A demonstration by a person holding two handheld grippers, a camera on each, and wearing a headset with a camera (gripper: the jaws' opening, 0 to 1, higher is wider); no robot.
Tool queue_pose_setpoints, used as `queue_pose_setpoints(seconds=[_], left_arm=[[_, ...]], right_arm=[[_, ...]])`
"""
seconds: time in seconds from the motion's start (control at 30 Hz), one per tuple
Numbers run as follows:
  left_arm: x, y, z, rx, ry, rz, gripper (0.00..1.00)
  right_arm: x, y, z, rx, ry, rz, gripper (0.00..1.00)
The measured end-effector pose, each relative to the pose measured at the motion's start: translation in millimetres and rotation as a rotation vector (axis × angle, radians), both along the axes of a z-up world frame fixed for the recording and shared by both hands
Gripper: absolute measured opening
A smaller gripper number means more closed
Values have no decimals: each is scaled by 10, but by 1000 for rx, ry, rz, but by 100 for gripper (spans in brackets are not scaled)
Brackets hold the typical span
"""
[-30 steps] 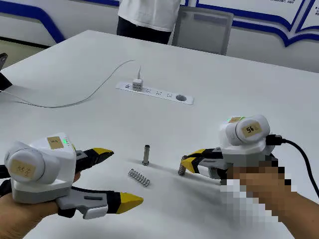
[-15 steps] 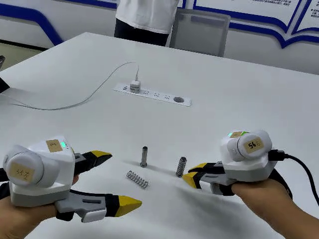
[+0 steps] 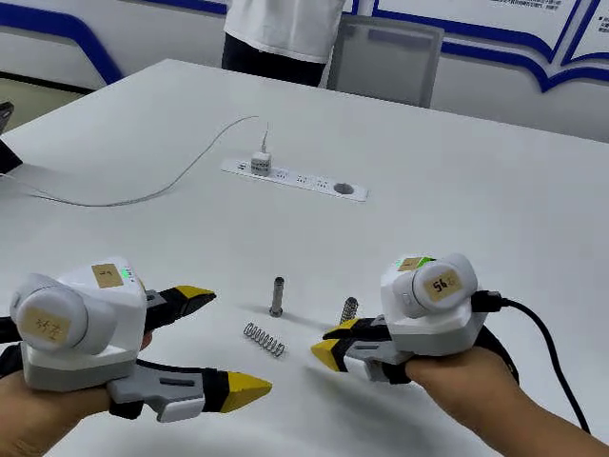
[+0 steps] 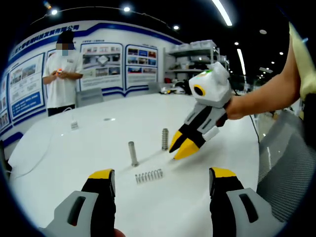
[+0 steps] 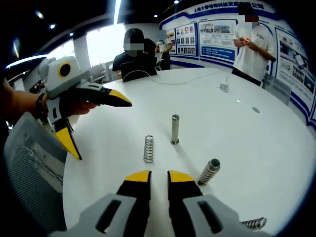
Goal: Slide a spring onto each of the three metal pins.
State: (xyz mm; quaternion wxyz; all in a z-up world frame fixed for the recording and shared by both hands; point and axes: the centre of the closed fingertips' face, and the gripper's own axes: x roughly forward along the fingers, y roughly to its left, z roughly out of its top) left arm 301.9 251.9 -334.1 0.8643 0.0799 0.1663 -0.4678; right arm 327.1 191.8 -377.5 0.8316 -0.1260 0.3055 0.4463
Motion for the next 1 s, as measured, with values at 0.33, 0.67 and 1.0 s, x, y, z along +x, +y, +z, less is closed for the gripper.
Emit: queue_pose_setpoints(seconds=[0.33,0.67,1.0], left_arm=[[-3,8,-24,8,6,-1,79],[14,30,-50,16,8,-2,78],[6,37,-50,17,10,-3,76]], right_arm=[[8,293,-84,-10,5,51,16],[50,410,-192,-27,6,40,16],[97,393,-244,-52,-4,21,15]])
